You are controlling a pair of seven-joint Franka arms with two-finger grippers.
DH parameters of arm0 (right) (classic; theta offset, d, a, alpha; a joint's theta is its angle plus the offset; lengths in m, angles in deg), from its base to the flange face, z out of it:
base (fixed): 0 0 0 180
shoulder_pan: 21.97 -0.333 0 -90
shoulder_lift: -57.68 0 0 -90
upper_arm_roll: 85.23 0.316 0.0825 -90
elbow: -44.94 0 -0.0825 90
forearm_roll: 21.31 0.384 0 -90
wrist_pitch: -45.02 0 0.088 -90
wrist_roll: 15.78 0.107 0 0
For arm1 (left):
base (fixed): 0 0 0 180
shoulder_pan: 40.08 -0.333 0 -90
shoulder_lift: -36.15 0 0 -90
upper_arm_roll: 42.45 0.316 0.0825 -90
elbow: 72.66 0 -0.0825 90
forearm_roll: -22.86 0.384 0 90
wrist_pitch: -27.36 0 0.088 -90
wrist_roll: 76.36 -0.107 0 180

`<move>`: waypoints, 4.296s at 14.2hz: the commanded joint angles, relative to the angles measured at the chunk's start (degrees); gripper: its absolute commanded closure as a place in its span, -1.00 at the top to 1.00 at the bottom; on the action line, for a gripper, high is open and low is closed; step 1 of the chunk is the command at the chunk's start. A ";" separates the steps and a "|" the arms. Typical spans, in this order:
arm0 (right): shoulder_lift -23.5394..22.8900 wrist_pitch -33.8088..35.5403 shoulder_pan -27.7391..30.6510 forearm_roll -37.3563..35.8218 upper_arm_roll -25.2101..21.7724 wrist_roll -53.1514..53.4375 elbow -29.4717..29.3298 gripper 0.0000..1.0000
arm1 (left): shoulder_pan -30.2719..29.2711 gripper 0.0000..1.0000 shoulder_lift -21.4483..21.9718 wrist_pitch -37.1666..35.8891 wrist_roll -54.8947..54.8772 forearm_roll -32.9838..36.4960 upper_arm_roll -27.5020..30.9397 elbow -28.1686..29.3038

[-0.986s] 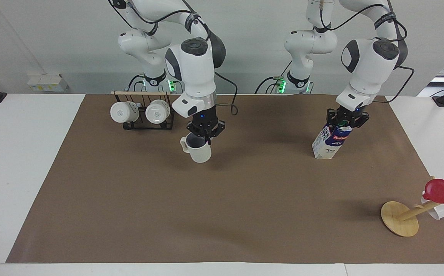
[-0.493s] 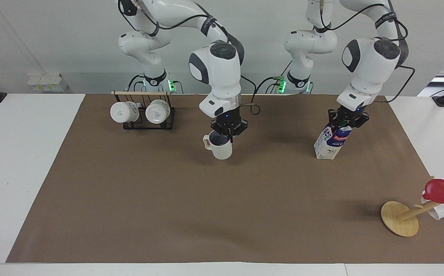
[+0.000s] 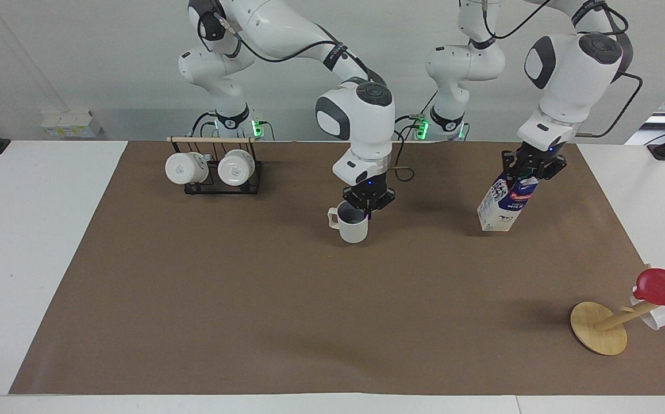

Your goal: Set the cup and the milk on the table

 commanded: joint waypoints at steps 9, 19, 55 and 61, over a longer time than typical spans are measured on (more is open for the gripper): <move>-4.67 0.13 -3.33 -0.61 -0.05 1.45 -4.08 -0.62 | 7.81 -0.24 -0.15 -7.46 14.11 -1.41 -0.32 -8.58; 9.01 2.85 3.68 0.18 -1.19 0.66 1.88 1.00 | 11.94 -0.26 -0.15 -5.88 20.35 -2.38 -0.67 -8.41; 24.51 29.83 36.30 7.92 -1.37 -35.12 -0.12 1.00 | 11.60 1.00 -5.26 -14.84 14.58 0.08 1.17 -17.28; 24.51 29.83 36.31 7.92 -1.37 -35.12 -0.12 1.00 | 6.06 1.00 -4.37 -24.68 7.96 0.52 1.26 -25.01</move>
